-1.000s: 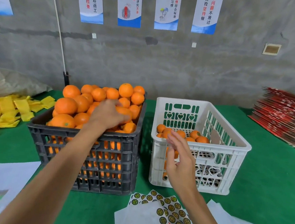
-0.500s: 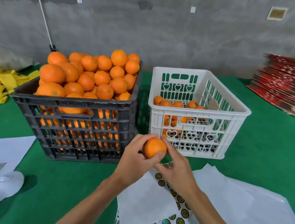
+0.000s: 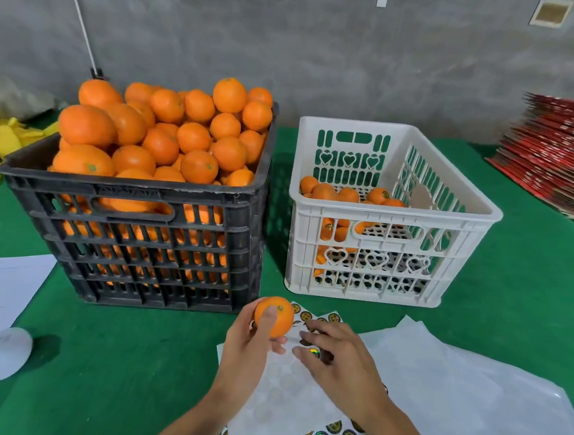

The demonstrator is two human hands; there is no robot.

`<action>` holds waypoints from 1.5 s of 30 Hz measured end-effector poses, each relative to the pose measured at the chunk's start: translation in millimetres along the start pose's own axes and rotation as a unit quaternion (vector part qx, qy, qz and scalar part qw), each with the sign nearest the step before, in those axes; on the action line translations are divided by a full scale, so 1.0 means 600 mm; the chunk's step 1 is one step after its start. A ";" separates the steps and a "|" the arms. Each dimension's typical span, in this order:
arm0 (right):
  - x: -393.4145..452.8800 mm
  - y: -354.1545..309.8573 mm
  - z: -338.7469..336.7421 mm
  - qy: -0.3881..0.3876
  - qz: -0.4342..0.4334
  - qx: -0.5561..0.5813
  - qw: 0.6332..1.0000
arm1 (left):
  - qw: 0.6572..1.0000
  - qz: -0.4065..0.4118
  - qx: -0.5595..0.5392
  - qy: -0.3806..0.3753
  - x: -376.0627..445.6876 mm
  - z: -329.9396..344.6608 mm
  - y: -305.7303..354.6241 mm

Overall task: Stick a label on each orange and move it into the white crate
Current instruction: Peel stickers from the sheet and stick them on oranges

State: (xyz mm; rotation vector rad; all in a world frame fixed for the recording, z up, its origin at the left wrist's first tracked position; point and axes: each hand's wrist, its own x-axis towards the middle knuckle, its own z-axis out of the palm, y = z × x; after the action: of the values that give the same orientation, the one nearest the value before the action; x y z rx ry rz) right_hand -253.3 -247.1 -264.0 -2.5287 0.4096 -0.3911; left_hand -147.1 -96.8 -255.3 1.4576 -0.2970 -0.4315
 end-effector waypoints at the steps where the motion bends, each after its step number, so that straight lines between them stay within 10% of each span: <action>1: 0.002 0.000 0.002 0.012 0.009 0.013 1.000 | 1.000 0.002 0.008 -0.003 0.000 0.000 -0.001; 8: 0.012 0.009 0.007 0.044 0.052 0.126 0.990 | 1.000 0.017 0.012 -0.013 -0.005 0.001 -0.003; 26: 0.009 0.009 -0.013 0.052 -0.142 -0.072 0.986 | 0.999 0.022 0.038 -0.008 -0.001 -0.001 -0.009; 45: 0.025 0.012 -0.006 0.043 0.043 0.202 0.977 | 0.998 0.026 0.043 -0.029 -0.001 -0.003 -0.012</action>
State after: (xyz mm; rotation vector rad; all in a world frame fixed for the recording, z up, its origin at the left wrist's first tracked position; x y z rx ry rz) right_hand -242.1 -259.9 -261.9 -2.0977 0.4230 -0.4971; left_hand -147.5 -95.1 -262.3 1.5185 -0.4044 -0.4236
